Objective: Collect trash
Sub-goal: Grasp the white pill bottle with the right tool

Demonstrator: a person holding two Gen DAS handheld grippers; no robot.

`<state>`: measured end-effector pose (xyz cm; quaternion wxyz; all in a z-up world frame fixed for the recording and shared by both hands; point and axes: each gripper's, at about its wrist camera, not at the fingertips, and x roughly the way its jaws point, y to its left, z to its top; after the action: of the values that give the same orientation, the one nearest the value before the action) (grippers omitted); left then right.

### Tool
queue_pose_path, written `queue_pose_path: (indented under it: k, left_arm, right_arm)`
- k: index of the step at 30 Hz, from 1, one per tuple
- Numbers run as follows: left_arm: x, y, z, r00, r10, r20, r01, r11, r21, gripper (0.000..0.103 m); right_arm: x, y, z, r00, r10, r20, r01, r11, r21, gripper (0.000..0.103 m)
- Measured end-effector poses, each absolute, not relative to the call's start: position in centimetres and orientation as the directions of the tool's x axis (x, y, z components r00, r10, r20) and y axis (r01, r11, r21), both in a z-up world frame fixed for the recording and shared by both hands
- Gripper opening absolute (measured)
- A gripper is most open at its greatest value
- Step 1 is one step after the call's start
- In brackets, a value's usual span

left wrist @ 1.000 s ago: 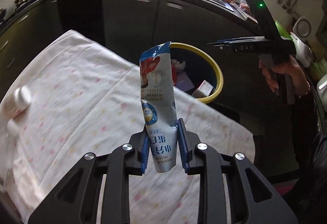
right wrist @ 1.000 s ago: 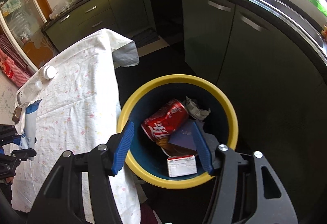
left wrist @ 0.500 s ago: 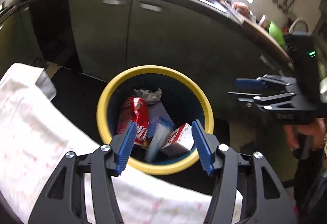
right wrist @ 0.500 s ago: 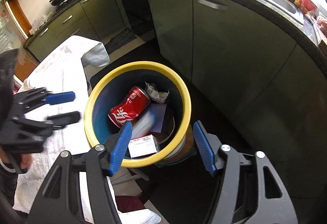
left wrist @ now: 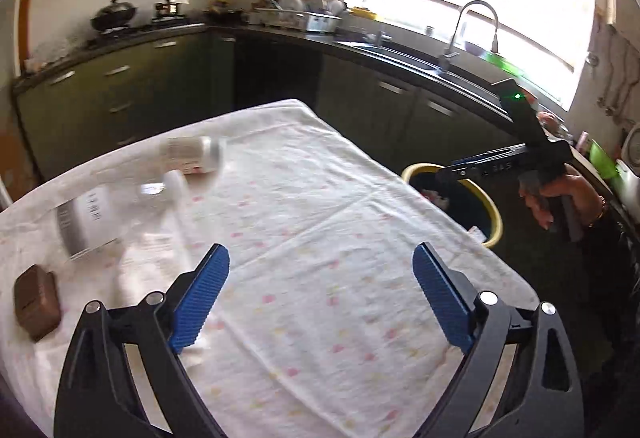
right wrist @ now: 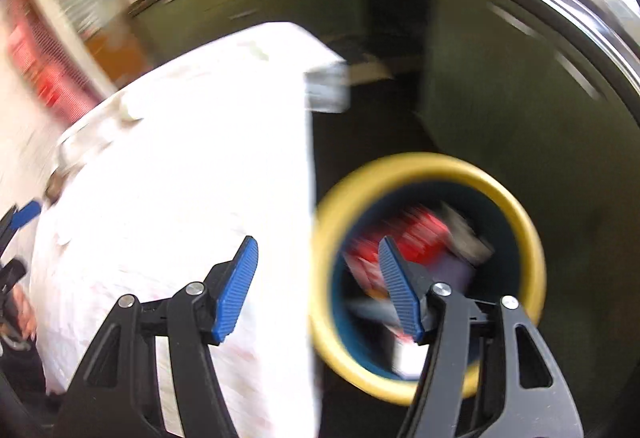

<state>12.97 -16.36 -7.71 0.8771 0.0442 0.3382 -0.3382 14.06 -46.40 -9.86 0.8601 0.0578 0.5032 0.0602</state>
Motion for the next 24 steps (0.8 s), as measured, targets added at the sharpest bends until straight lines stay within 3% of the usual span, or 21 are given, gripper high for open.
queue_pose_path:
  k: [6, 10, 12, 17, 24]
  left_arm:
    - [14.4, -7.7, -9.0, 0.633, -0.489, -0.600, 0.489, 0.854, -0.179, 0.096]
    - [14.3, -6.1, -9.9, 0.657, -0.470, -0.590, 0.463, 0.869, -0.177, 0.097]
    - [14.3, -6.8, -10.6, 0.648, -0.476, -0.595, 0.465, 0.866, -0.185, 0.097]
    - [13.9, -7.7, -11.1, 0.624, -0.496, -0.604, 0.492, 0.849, -0.190, 0.097]
    - [13.7, -8.0, -11.5, 0.593, -0.525, -0.610, 0.510, 0.832, -0.220, 0.098]
  right_arm:
    - [21.5, -36.0, -9.1, 0.466, 0.243, -0.851, -0.315, 0.944, 0.097, 0.062]
    - [26.6, -31.0, -8.9, 0.427, 0.289, -0.857, -0.383, 0.916, 0.118, 0.064]
    - [29.2, -29.5, -8.8, 0.401, 0.308, -0.862, -0.342, 0.924, 0.171, 0.067]
    - [34.5, -27.0, -8.5, 0.332, 0.308, -0.892, -0.105, 0.951, 0.289, 0.089]
    - [36.2, -25.9, -9.3, 0.233, 0.192, -0.953, 0.187, 0.953, 0.237, 0.091]
